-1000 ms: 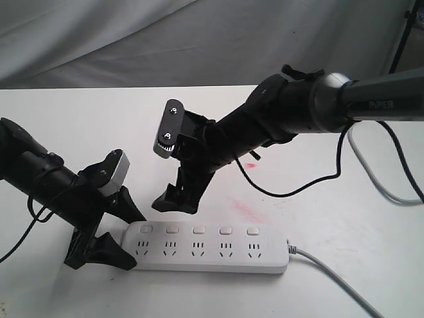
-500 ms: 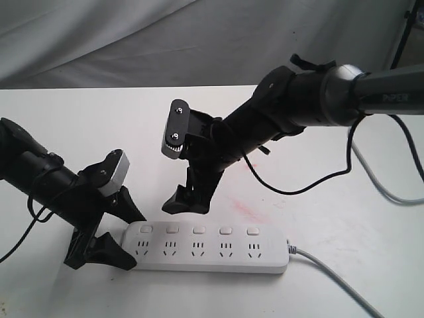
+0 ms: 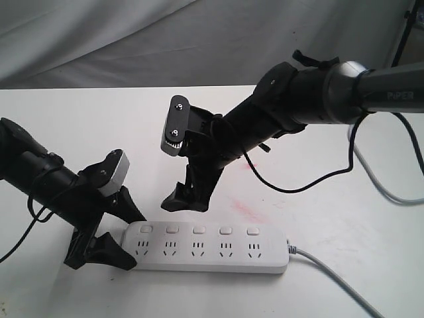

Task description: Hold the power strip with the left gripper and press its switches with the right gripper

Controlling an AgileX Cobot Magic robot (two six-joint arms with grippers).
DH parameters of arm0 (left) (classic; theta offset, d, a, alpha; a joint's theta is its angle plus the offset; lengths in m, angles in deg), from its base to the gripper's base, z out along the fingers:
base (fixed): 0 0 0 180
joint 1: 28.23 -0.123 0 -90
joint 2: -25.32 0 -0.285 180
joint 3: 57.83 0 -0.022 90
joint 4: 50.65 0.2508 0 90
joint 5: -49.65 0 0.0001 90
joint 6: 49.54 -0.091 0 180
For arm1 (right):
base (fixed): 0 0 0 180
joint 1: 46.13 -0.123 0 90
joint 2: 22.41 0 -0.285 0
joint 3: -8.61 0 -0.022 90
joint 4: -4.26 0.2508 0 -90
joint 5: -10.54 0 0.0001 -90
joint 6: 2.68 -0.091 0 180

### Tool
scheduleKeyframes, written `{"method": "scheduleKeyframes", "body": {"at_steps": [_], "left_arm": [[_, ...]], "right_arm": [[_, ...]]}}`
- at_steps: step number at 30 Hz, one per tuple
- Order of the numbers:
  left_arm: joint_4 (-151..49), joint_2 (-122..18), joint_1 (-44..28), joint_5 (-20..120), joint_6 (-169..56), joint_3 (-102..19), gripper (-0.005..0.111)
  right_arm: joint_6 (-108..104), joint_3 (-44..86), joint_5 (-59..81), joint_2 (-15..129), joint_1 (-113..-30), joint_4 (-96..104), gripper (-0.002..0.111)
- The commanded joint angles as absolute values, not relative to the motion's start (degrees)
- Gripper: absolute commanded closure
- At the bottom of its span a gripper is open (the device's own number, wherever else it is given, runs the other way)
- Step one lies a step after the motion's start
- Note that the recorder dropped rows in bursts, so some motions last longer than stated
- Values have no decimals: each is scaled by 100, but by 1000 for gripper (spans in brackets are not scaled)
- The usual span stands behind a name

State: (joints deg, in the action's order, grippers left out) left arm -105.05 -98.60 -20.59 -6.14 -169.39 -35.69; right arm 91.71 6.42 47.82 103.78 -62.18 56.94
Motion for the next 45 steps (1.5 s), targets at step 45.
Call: {"method": "scheduleKeyframes", "body": {"at_steps": [45], "left_arm": [[-10565,-9871,-2021,-555,-16946,-3597,61]], "right_arm": [[9300,643,4729,10685,-6330,6004,3]]}}
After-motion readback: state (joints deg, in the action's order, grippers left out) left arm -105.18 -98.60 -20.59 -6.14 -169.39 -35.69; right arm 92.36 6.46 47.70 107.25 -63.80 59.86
